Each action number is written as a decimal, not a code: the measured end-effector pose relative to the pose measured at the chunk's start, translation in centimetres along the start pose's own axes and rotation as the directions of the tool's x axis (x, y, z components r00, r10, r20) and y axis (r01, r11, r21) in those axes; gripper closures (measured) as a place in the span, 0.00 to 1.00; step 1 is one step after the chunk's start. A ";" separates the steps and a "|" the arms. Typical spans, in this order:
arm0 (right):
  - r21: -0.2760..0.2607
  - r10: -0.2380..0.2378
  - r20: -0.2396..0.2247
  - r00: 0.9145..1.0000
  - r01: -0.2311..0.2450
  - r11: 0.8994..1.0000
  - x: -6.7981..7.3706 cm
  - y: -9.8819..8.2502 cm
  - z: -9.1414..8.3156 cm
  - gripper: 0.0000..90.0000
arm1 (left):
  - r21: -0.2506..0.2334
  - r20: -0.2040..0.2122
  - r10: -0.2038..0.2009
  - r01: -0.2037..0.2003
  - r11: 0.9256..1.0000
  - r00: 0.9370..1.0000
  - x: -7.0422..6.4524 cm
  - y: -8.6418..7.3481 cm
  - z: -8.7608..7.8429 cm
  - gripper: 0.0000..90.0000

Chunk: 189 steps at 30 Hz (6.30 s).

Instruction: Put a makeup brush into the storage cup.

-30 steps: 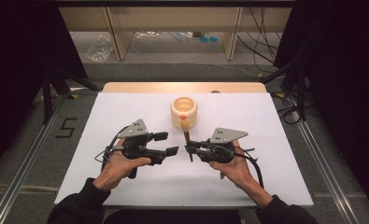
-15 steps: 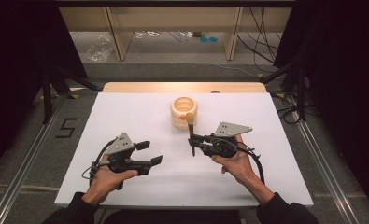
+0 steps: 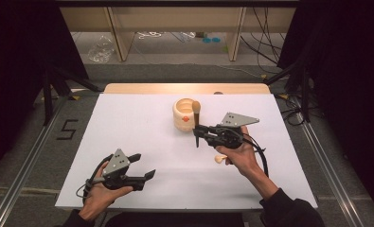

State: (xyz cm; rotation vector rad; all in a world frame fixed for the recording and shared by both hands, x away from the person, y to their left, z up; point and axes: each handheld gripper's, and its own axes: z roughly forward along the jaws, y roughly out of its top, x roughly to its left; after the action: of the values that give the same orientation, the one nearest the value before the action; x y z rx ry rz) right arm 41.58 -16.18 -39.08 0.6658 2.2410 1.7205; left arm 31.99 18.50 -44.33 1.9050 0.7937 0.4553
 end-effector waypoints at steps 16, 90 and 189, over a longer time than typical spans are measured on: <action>-0.034 0.014 0.041 0.999 -0.013 0.999 -2.4 2.5 1.2 0.87 | 0.022 -0.015 -0.014 0.014 1.000 1.000 0.1 -1.1 -0.5 0.24; -0.010 0.075 0.203 0.976 -0.075 0.997 -10.2 2.5 9.8 0.87 | 0.012 0.014 0.019 -0.019 1.000 1.000 -0.2 -0.9 0.0 0.24; 0.459 -0.237 0.211 0.948 0.118 0.881 -4.2 -2.9 -4.6 0.27 | -0.011 -0.006 -0.008 0.008 1.000 1.000 0.0 -0.7 -0.4 0.24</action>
State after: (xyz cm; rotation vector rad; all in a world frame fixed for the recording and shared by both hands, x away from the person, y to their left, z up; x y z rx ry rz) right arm 42.50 -22.73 -40.88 0.6982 2.4224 0.9722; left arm 31.51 18.97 -44.74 1.8908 0.8011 0.4599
